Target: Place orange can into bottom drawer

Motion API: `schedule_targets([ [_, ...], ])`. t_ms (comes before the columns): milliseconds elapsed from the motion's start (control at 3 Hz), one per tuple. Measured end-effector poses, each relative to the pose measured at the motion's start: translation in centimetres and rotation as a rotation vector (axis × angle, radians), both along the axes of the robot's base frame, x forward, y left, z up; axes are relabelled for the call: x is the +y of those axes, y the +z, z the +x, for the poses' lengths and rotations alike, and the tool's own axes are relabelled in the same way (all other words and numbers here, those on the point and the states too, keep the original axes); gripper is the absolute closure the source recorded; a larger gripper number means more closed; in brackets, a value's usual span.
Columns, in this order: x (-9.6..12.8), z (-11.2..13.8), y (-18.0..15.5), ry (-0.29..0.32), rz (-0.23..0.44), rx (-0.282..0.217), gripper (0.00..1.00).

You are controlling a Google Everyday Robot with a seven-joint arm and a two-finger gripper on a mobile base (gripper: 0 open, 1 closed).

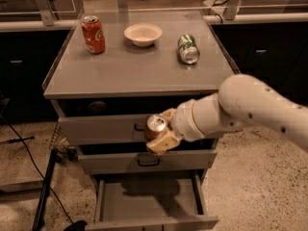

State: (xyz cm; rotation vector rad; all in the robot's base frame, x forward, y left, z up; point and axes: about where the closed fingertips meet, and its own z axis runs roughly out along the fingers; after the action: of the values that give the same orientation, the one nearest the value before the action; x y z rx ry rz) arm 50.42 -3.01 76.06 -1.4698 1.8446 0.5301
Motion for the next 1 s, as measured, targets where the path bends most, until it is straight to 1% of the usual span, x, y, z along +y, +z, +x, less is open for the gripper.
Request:
schedule_targets([
  [333,-1.5,-0.5,-3.9,-0.029,0.008,-0.007,1.0],
  [667,-2.8,-1.0,-11.1,-0.04,0.029,0.001,1.0],
  [1000,-3.0,-1.6,-16.3,-0.031,0.054,0.038,1.0],
])
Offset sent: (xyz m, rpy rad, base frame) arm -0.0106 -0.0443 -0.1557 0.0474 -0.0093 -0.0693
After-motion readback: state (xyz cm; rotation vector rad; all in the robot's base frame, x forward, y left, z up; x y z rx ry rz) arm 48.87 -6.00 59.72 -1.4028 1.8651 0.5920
